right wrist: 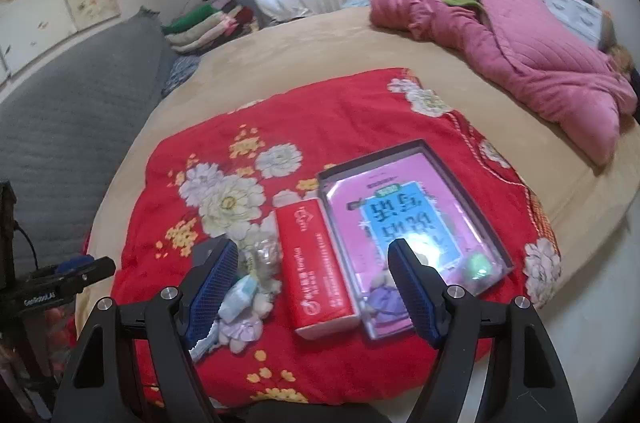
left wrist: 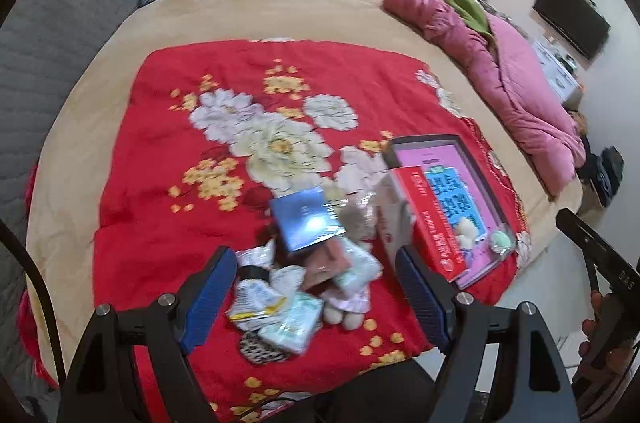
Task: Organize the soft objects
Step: 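Move both tools back over the pile of items, then grasp the white snack packet with the left tool while the right tool grasps the 'Flower' tissue pack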
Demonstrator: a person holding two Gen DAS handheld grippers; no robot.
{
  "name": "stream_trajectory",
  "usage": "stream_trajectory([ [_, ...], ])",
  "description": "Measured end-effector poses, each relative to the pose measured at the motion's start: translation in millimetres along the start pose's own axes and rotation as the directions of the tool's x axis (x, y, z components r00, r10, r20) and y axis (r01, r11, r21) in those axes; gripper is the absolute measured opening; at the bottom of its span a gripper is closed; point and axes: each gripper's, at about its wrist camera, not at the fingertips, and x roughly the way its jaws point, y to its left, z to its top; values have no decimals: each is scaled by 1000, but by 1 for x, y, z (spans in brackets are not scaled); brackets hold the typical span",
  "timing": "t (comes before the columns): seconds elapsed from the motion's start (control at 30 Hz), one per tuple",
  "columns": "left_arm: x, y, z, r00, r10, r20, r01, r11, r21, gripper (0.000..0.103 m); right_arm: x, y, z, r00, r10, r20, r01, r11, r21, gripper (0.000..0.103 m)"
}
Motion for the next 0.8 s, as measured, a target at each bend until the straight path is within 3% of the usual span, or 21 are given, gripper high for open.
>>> stream_trajectory([
  [0.37, 10, 43, -19, 999, 30, -32, -32, 997, -67, 81, 22, 43, -13, 997, 46, -56, -52, 993, -109, 78],
  [0.8, 43, 75, -41, 993, 38, -108, -53, 990, -133, 81, 52, 71, -35, 992, 47, -118, -70, 976, -205, 79],
])
